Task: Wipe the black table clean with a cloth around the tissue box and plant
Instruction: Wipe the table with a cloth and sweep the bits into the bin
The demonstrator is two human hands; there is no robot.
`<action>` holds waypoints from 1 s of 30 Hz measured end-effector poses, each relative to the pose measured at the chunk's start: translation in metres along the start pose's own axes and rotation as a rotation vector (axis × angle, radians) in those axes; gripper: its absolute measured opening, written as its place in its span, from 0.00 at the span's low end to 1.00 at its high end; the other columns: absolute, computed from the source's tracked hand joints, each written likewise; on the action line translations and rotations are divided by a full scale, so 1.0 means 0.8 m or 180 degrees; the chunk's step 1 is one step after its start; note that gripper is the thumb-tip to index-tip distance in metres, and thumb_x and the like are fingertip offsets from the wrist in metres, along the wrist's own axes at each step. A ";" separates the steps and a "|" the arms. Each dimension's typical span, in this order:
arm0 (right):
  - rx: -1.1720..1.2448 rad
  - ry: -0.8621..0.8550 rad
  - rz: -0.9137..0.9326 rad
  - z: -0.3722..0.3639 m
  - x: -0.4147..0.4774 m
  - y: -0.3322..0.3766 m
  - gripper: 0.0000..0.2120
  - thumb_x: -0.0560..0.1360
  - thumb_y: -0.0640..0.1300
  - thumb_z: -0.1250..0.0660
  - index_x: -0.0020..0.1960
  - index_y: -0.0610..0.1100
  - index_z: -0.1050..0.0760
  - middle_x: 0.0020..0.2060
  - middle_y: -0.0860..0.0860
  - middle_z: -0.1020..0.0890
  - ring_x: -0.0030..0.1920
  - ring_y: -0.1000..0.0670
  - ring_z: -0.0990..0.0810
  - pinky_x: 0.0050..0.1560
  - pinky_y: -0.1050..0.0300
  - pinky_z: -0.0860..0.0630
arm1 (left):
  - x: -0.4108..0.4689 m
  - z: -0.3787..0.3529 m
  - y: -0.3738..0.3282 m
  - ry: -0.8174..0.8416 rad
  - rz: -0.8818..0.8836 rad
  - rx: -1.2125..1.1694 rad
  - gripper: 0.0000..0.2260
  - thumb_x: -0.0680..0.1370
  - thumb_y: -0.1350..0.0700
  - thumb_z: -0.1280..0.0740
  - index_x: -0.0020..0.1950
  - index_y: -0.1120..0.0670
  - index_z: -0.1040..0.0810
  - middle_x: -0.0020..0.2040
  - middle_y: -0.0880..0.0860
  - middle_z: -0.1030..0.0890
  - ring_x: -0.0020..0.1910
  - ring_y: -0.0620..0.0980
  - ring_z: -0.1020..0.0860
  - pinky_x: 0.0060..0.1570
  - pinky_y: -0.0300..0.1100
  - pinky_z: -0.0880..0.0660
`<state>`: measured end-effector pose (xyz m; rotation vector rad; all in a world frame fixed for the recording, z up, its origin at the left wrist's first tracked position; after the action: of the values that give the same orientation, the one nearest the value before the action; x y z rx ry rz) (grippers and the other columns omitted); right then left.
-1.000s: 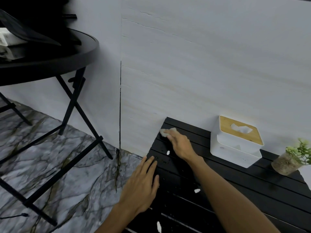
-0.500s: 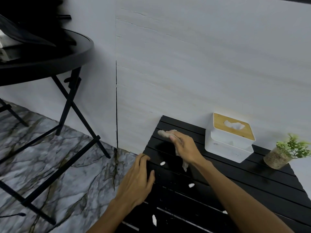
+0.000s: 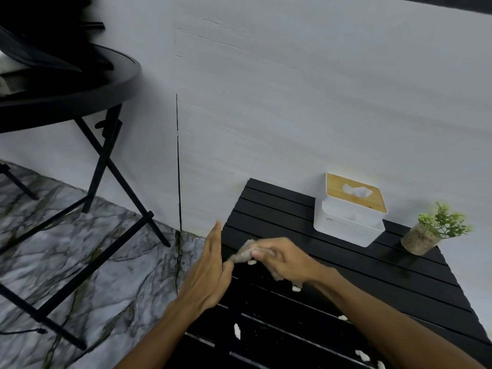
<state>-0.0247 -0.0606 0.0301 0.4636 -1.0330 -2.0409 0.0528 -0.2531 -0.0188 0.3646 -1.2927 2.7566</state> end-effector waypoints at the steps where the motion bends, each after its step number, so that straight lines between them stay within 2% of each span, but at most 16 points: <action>1: 0.0160 -0.0100 -0.0046 0.010 -0.002 0.003 0.14 0.85 0.40 0.42 0.59 0.41 0.18 0.55 0.53 0.14 0.52 0.56 0.15 0.53 0.61 0.21 | 0.000 0.001 0.000 0.0020 -0.0001 0.0013 0.35 0.79 0.53 0.45 0.76 0.43 0.67 0.79 0.45 0.58 0.74 0.39 0.48 0.68 0.40 0.38; 2: 0.0264 -0.0298 -0.0089 0.020 -0.001 0.002 0.14 0.85 0.41 0.42 0.58 0.42 0.17 0.54 0.53 0.14 0.52 0.53 0.15 0.51 0.58 0.21 | -0.001 0.001 -0.001 0.0039 0.0019 0.0031 0.36 0.79 0.54 0.45 0.76 0.43 0.67 0.79 0.45 0.58 0.74 0.44 0.42 0.65 0.42 0.35; 4: 0.0302 -0.0845 -0.0226 0.041 0.007 -0.016 0.13 0.85 0.43 0.41 0.59 0.43 0.17 0.53 0.56 0.14 0.54 0.58 0.16 0.53 0.64 0.24 | -0.002 0.002 -0.003 0.0055 0.0084 0.0068 0.35 0.79 0.55 0.44 0.77 0.44 0.66 0.79 0.44 0.57 0.69 0.51 0.34 0.60 0.46 0.30; 6: 0.0040 -0.1163 -0.0318 0.051 0.021 -0.036 0.14 0.85 0.45 0.41 0.61 0.50 0.18 0.56 0.62 0.16 0.60 0.63 0.20 0.60 0.70 0.29 | -0.002 0.002 -0.004 0.0056 0.0117 0.0106 0.35 0.78 0.52 0.46 0.77 0.45 0.65 0.79 0.44 0.57 0.67 0.53 0.32 0.59 0.46 0.29; 7: -0.0129 -0.1205 -0.0377 0.050 0.028 -0.043 0.14 0.86 0.46 0.42 0.63 0.53 0.19 0.59 0.65 0.18 0.64 0.64 0.23 0.64 0.69 0.31 | -0.001 0.001 -0.003 0.0055 0.0124 0.0107 0.35 0.76 0.51 0.47 0.77 0.45 0.65 0.79 0.44 0.57 0.68 0.52 0.33 0.60 0.44 0.30; 10: -0.0612 -0.1111 -0.0760 0.023 0.052 -0.067 0.16 0.86 0.53 0.45 0.69 0.59 0.24 0.68 0.60 0.23 0.73 0.57 0.30 0.73 0.54 0.34 | 0.001 -0.002 0.002 0.0063 0.0156 -0.0067 0.37 0.74 0.51 0.47 0.76 0.43 0.67 0.80 0.46 0.54 0.75 0.44 0.42 0.65 0.38 0.40; 13: -0.1096 -0.1052 -0.0917 -0.017 0.073 -0.062 0.19 0.84 0.60 0.48 0.72 0.59 0.31 0.66 0.53 0.28 0.68 0.48 0.27 0.64 0.42 0.27 | 0.004 -0.002 0.005 0.0054 0.0209 -0.0190 0.39 0.74 0.53 0.45 0.76 0.41 0.67 0.80 0.47 0.53 0.76 0.44 0.47 0.72 0.44 0.44; 16: -0.1283 -0.0552 -0.0563 -0.036 0.077 -0.036 0.21 0.85 0.57 0.47 0.76 0.55 0.35 0.71 0.52 0.30 0.71 0.45 0.29 0.65 0.42 0.30 | 0.004 -0.002 0.004 0.0048 0.0296 -0.0276 0.39 0.73 0.53 0.44 0.77 0.43 0.66 0.79 0.47 0.53 0.76 0.44 0.48 0.73 0.45 0.45; 18: -0.1273 -0.0110 -0.0193 -0.043 0.071 -0.028 0.19 0.86 0.55 0.47 0.75 0.55 0.32 0.76 0.55 0.32 0.76 0.49 0.35 0.70 0.44 0.33 | 0.004 -0.001 0.003 -0.0004 0.0357 -0.0381 0.40 0.72 0.54 0.44 0.78 0.45 0.64 0.79 0.47 0.53 0.75 0.41 0.48 0.71 0.36 0.47; 20: -0.1113 0.0135 0.0107 -0.045 0.062 -0.028 0.18 0.86 0.55 0.46 0.72 0.55 0.28 0.76 0.54 0.30 0.77 0.52 0.36 0.74 0.43 0.34 | 0.004 0.000 0.002 -0.0042 0.0396 -0.0489 0.40 0.71 0.55 0.43 0.78 0.46 0.62 0.79 0.47 0.52 0.72 0.34 0.50 0.66 0.26 0.51; 21: -0.1015 0.0158 0.0162 -0.045 0.058 -0.030 0.18 0.86 0.54 0.45 0.72 0.53 0.27 0.75 0.54 0.29 0.76 0.53 0.34 0.74 0.43 0.32 | 0.004 0.000 0.001 -0.0052 0.0392 -0.0511 0.39 0.71 0.54 0.43 0.78 0.46 0.61 0.79 0.47 0.51 0.71 0.32 0.50 0.65 0.25 0.52; 23: -0.0799 0.0128 0.0166 -0.043 0.053 -0.033 0.18 0.85 0.53 0.42 0.72 0.51 0.26 0.72 0.54 0.26 0.75 0.53 0.31 0.73 0.45 0.31 | 0.003 0.000 0.001 -0.0066 0.0350 -0.0475 0.39 0.72 0.54 0.43 0.78 0.47 0.60 0.79 0.47 0.52 0.72 0.34 0.51 0.68 0.31 0.51; 25: -0.0559 0.0000 0.0014 -0.037 0.042 -0.026 0.21 0.83 0.55 0.37 0.75 0.55 0.30 0.72 0.56 0.27 0.78 0.52 0.36 0.76 0.48 0.34 | 0.002 0.000 0.003 -0.0053 0.0278 -0.0392 0.40 0.72 0.54 0.40 0.79 0.46 0.59 0.79 0.46 0.53 0.75 0.37 0.52 0.70 0.37 0.51; 27: -0.0286 -0.0340 -0.0181 -0.029 0.024 -0.023 0.26 0.80 0.58 0.34 0.76 0.59 0.34 0.75 0.57 0.31 0.80 0.57 0.46 0.76 0.52 0.39 | 0.002 0.001 0.010 -0.0034 0.0222 -0.0366 0.41 0.73 0.57 0.36 0.79 0.46 0.57 0.79 0.45 0.53 0.76 0.40 0.53 0.72 0.41 0.50; 28: -0.0271 -0.0581 -0.0215 -0.025 0.012 -0.022 0.28 0.79 0.59 0.32 0.76 0.59 0.35 0.75 0.60 0.31 0.80 0.59 0.46 0.76 0.54 0.40 | 0.002 0.003 0.013 -0.0058 0.0191 -0.0366 0.41 0.73 0.59 0.34 0.78 0.46 0.54 0.78 0.45 0.52 0.76 0.42 0.52 0.72 0.42 0.48; 30: -0.0559 -0.1074 -0.0084 -0.020 -0.016 -0.021 0.26 0.77 0.60 0.30 0.72 0.58 0.30 0.69 0.65 0.29 0.77 0.58 0.38 0.74 0.55 0.38 | 0.003 0.009 0.016 -0.0186 -0.0015 -0.0263 0.35 0.72 0.58 0.32 0.76 0.48 0.44 0.75 0.46 0.43 0.75 0.44 0.45 0.71 0.41 0.43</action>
<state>-0.0155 -0.0529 0.0066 0.0407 -1.0311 -2.2592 0.0499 -0.2674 -0.0234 0.4444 -1.4123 2.6977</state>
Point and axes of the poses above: each hand's wrist, its own x-axis towards the middle knuckle, its own z-axis out of the back of the hand, y = z × x, the point moved 1 cm from there along x, towards the middle knuckle
